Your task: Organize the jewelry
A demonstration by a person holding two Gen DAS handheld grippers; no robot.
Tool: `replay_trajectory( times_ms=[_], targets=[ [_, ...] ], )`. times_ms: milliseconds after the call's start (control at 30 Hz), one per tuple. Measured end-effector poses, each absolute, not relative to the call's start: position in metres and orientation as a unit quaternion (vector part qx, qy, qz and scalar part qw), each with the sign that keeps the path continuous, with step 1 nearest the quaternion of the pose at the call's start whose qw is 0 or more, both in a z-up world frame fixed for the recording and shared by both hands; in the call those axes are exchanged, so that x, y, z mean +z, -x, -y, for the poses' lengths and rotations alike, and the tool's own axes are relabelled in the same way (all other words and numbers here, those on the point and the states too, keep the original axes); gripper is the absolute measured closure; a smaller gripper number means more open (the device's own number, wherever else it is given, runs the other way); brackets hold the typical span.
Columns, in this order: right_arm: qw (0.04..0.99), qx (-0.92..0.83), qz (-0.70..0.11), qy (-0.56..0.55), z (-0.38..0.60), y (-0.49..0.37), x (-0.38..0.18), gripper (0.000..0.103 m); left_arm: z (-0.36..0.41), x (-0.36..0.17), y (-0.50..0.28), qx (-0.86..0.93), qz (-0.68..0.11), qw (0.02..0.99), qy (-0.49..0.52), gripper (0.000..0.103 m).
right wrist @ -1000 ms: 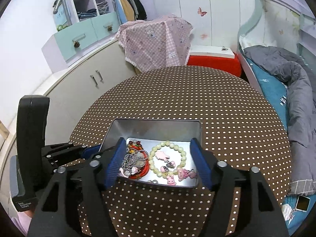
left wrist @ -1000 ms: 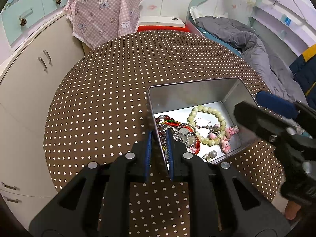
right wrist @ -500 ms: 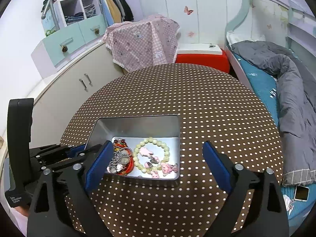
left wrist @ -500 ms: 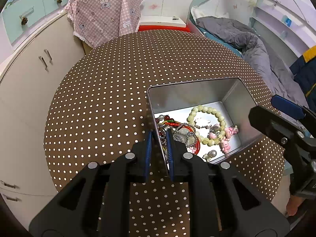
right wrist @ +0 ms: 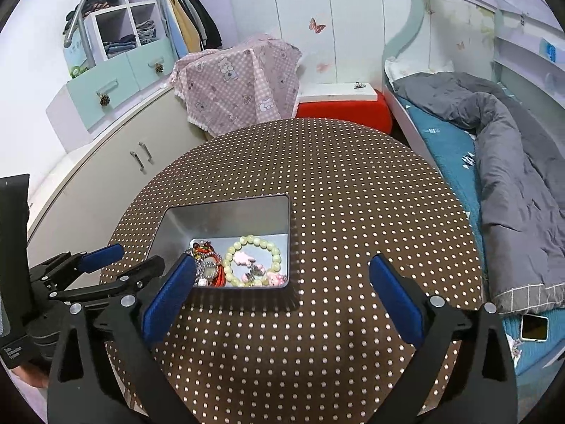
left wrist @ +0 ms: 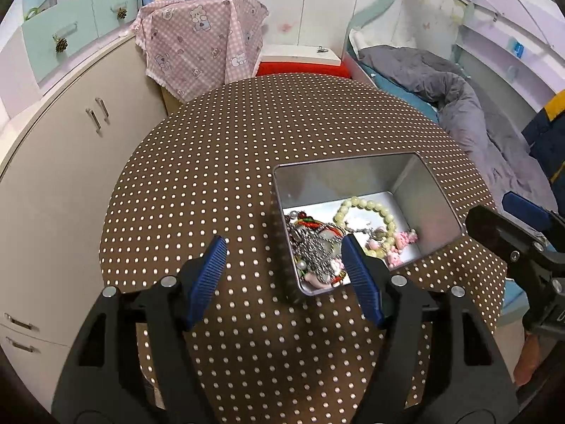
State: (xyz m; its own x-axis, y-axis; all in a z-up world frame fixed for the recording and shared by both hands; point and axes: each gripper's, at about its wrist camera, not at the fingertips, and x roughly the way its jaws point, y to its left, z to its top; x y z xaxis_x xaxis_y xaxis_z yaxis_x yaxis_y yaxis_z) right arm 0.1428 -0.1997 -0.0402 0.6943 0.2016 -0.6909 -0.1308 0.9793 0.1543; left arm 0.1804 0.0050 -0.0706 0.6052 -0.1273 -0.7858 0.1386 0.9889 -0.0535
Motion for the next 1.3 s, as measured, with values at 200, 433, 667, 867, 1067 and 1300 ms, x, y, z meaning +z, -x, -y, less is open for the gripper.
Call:
replay_trajectory(
  times_ms=[200, 433, 667, 867, 1067, 1300],
  targets=[
    [0.925, 0.092, -0.366, -0.04, 0.199, -0.12, -0.031, 0.008, -0.004, -0.06, -0.155, -0.068, -0.422, 0.904, -0.012, 0.033],
    [0.938, 0.092, -0.332, -0.032, 0.199, -0.087, -0.012, 0.008, -0.004, -0.038, -0.121, -0.063, -0.392, 0.918, -0.012, 0.027],
    [0.952, 0.093, -0.29, -0.024, 0.197, -0.06, 0.011, 0.008, -0.003, -0.007, -0.088, -0.051, -0.334, 0.941, -0.009, 0.016],
    [0.962, 0.096, -0.256, -0.018, 0.197, -0.039, 0.025, 0.008, 0.0, 0.015, -0.059, -0.039, -0.291, 0.956, -0.013, 0.014],
    [0.969, 0.094, -0.226, -0.019, 0.198, -0.023, 0.036, 0.008, -0.004, 0.035, -0.034, -0.03, -0.253, 0.967, -0.011, 0.013],
    [0.976, 0.087, -0.198, -0.017, 0.2, -0.009, 0.045, 0.008, -0.004, 0.051, -0.012, -0.026, -0.219, 0.975, -0.009, 0.01]
  ],
)
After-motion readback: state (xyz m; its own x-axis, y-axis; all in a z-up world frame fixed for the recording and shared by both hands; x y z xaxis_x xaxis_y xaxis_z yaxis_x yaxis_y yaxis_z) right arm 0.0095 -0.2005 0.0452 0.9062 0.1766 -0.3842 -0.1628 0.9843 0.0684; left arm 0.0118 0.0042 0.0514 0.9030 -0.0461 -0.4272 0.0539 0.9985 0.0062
